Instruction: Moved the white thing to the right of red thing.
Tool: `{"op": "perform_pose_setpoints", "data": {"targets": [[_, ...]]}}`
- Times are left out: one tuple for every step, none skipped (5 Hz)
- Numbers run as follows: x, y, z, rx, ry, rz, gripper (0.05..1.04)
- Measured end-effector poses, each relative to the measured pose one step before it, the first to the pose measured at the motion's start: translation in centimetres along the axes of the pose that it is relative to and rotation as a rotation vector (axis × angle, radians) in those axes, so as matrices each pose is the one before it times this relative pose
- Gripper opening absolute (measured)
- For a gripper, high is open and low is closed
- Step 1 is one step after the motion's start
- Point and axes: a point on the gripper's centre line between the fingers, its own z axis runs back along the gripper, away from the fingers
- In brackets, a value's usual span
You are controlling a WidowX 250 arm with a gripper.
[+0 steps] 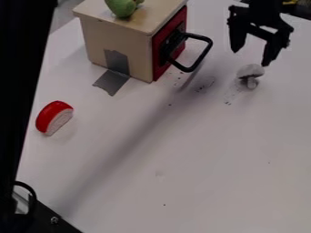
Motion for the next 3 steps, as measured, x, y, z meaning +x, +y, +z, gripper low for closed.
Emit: {"op": "perform_pose_setpoints", "data": {"targets": [[-0.207,0.087,-1.090,0.0065,-0.0103,0.0130,0.999],[-0.056,-0.016,-1.155,-0.0006,-0.0108,0.0240,0.998],[0.319,0.121,-0.482,0.0076,-0.0335,0.0206,0.999]]}}
